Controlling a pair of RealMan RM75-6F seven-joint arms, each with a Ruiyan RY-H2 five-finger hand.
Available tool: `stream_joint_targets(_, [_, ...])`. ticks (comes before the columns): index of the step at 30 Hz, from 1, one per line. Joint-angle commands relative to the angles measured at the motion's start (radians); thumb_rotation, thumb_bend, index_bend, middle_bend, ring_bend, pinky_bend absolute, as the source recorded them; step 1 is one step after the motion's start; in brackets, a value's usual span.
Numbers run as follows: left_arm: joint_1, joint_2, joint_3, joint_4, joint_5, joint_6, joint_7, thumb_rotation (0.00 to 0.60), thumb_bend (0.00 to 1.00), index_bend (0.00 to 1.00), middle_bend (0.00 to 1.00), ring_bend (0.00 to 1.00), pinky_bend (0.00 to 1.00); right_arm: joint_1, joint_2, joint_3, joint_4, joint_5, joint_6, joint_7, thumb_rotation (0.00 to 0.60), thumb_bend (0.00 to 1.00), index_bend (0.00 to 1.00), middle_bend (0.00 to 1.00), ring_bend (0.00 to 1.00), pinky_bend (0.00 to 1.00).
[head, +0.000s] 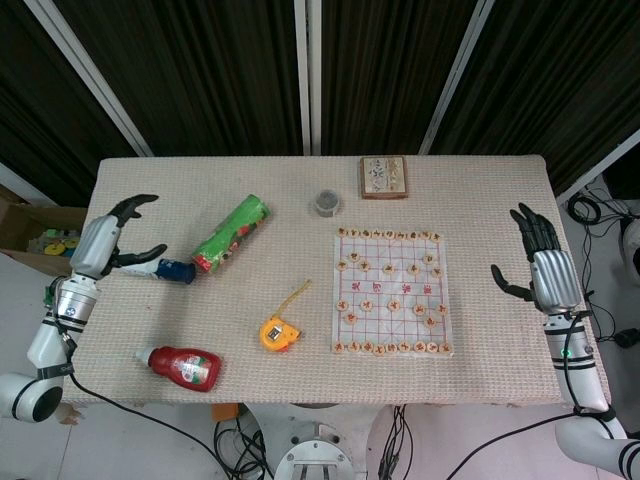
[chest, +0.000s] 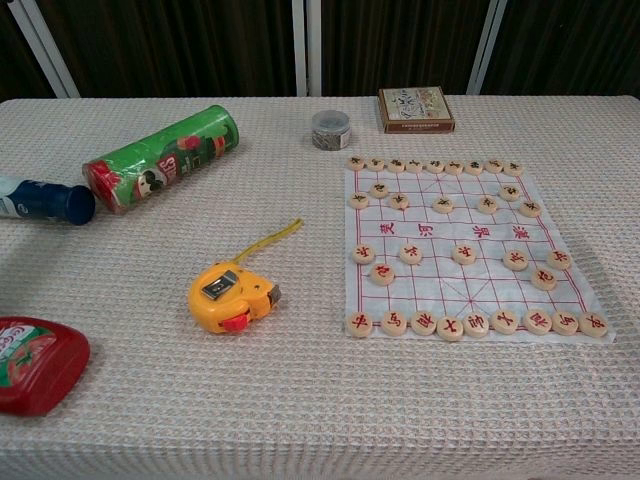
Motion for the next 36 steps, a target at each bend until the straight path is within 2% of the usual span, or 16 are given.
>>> stream_joint_targets(1, [-0.002,0.004,0.002,-0.002,0.002,0.000,-0.001,0.173,0.01,0.19,0.18,0.17,0.28,0.000,0.002,-0.002,-0.006,-0.001,0.002,0.001,0.600,0.31,0.00,0.00,0.00,0.00])
stream_joint_targets(7, [-0.011,0.006,0.008,-0.003,0.003,-0.014,-0.003,0.168,0.01,0.19,0.18,0.17,0.28,-0.006,0.014,-0.017,-0.017,-0.008,0.005,-0.009,0.600,0.31,0.00,0.00,0.00,0.00])
stream_joint_targets(12, [-0.022,0.001,0.011,-0.002,0.008,-0.020,0.004,0.174,0.01,0.19,0.18,0.17,0.28,-0.015,0.035,-0.044,-0.040,-0.025,0.007,-0.088,0.600,0.31,0.00,0.00,0.00,0.00])
stream_joint_targets(19, [-0.035,0.007,0.013,-0.008,0.017,-0.016,0.037,0.171,0.01,0.19,0.18,0.17,0.28,-0.004,0.099,-0.094,-0.170,-0.033,-0.081,-0.196,0.600,0.31,0.00,0.00,0.00,0.00])
stream_joint_targets(21, [-0.029,0.008,0.019,-0.011,0.019,-0.007,0.049,0.171,0.01,0.19,0.18,0.17,0.28,0.012,0.121,-0.106,-0.222,-0.029,-0.129,-0.259,0.600,0.30,0.07,0.00,0.00,0.00])
stream_joint_targets(24, [-0.023,0.012,0.026,-0.015,0.019,-0.001,0.062,0.174,0.01,0.19,0.18,0.17,0.28,0.041,0.140,-0.115,-0.300,-0.012,-0.199,-0.380,0.600,0.30,0.27,0.02,0.00,0.00])
stream_joint_targets(25, [-0.021,0.013,0.027,-0.016,0.017,0.001,0.065,0.173,0.01,0.19,0.18,0.17,0.28,0.050,0.141,-0.116,-0.320,-0.003,-0.219,-0.421,0.600,0.30,0.30,0.02,0.00,0.00])
stream_joint_targets(31, [-0.016,0.013,0.032,-0.014,0.017,0.009,0.056,0.170,0.01,0.19,0.18,0.17,0.28,0.101,0.111,-0.115,-0.418,0.117,-0.344,-0.649,0.600,0.31,0.32,0.02,0.00,0.00])
stream_joint_targets(36, [-0.020,0.005,0.039,-0.001,0.019,-0.001,0.049,0.172,0.01,0.20,0.18,0.17,0.28,0.123,0.038,-0.117,-0.411,0.195,-0.368,-0.778,0.600,0.32,0.33,0.02,0.00,0.00])
